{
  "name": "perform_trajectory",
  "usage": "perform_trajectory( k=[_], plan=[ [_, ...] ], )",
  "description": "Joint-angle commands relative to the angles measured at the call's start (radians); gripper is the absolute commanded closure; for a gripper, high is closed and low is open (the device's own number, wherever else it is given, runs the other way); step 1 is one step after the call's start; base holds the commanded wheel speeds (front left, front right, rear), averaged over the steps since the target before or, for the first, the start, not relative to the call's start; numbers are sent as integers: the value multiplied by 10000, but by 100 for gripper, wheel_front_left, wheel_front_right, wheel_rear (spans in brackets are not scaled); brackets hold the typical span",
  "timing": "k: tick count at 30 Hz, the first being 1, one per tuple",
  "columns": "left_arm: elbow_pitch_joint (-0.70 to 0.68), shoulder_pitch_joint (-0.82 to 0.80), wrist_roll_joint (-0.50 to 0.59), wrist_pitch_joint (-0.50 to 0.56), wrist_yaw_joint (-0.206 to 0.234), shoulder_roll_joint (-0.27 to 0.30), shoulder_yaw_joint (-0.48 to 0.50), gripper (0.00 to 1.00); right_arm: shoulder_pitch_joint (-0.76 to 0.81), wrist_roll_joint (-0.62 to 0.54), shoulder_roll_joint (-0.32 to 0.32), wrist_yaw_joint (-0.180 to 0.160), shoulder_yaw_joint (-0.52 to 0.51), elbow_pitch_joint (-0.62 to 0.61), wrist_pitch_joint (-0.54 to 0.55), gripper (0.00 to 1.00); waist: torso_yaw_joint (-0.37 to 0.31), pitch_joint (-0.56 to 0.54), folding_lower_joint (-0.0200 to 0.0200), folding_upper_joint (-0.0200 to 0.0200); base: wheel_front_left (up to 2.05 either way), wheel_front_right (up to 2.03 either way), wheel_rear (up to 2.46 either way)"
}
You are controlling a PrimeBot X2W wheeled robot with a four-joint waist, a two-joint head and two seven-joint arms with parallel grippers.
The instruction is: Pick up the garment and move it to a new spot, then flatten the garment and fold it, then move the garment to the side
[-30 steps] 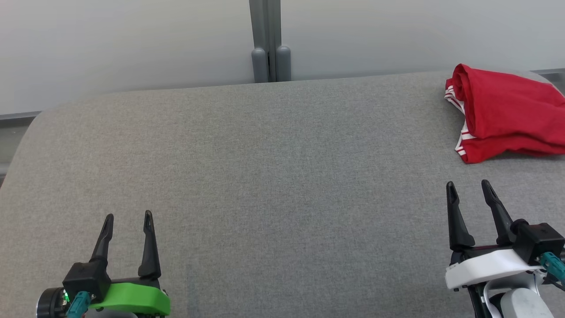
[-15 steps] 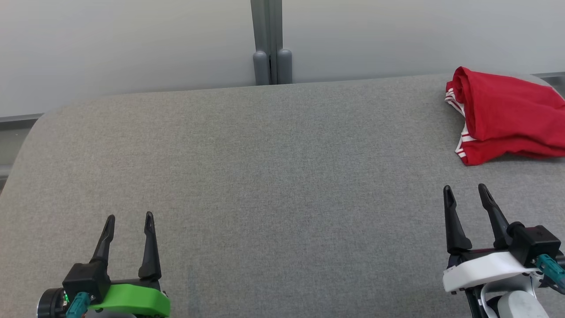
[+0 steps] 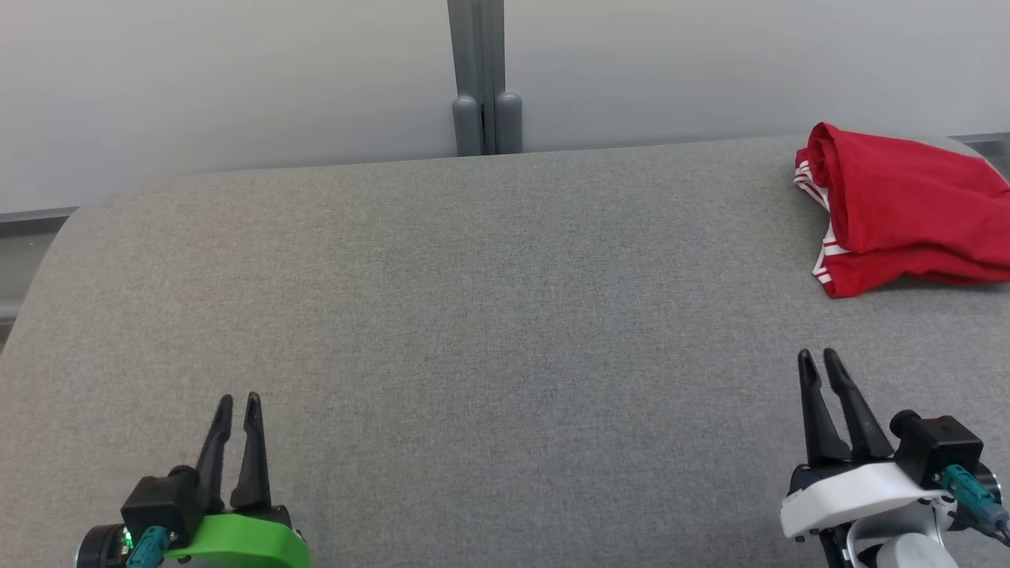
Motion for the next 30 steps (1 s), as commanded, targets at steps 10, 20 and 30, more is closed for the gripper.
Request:
perform_trajectory(
  k=[10,20,30],
  plan=[
    [266,-143,-1502,442,-26,-23,112,100,-12,1462,93,-1,-106,273,391,100,3,-3,0,0,0,0,0],
    [207,-254,-3306,867,-60,-14,166,100,-167,3176,129,-2,-245,352,850,100,8,-5,0,0,0,0,0],
    [188,-381,-4920,1275,-86,-4,246,100,-305,4722,163,-4,-368,426,1266,100,12,-7,0,0,0,0,0]
  ],
)
